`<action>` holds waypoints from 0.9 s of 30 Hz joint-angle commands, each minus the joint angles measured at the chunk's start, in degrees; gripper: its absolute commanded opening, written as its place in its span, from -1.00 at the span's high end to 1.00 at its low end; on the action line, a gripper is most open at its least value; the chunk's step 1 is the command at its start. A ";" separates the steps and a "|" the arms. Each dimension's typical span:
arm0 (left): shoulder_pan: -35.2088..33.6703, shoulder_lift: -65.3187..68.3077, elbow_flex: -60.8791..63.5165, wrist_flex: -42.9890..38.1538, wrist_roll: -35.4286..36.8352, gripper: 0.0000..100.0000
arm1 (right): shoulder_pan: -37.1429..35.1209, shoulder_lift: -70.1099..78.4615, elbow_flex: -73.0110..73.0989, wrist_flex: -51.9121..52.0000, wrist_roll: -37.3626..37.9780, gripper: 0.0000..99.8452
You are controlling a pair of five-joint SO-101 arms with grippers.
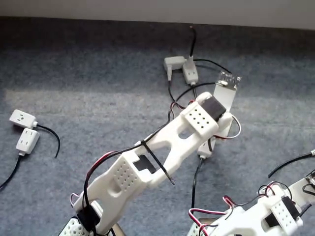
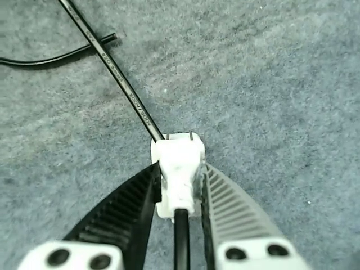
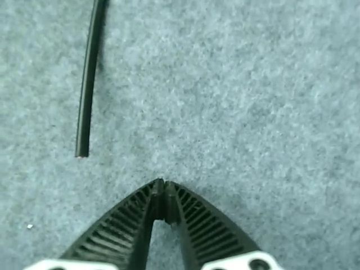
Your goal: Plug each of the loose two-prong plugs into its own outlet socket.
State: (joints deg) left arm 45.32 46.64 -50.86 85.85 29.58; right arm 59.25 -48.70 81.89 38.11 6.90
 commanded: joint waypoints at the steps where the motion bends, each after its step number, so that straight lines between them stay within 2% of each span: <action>1: -0.22 -4.26 -3.38 3.16 0.53 0.99 | -0.57 -0.84 -0.22 -0.92 0.70 0.98; 6: 0.04 -2.51 -3.38 3.34 4.84 0.99 | -0.48 -0.84 -0.22 -0.92 0.70 0.98; 27: 1.27 -1.19 -3.56 3.34 5.10 0.99 | -0.48 -0.84 -0.13 -0.92 0.79 0.98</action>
State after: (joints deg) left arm 45.32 46.46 -52.09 88.84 34.15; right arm 59.25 -48.70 81.89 38.11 6.90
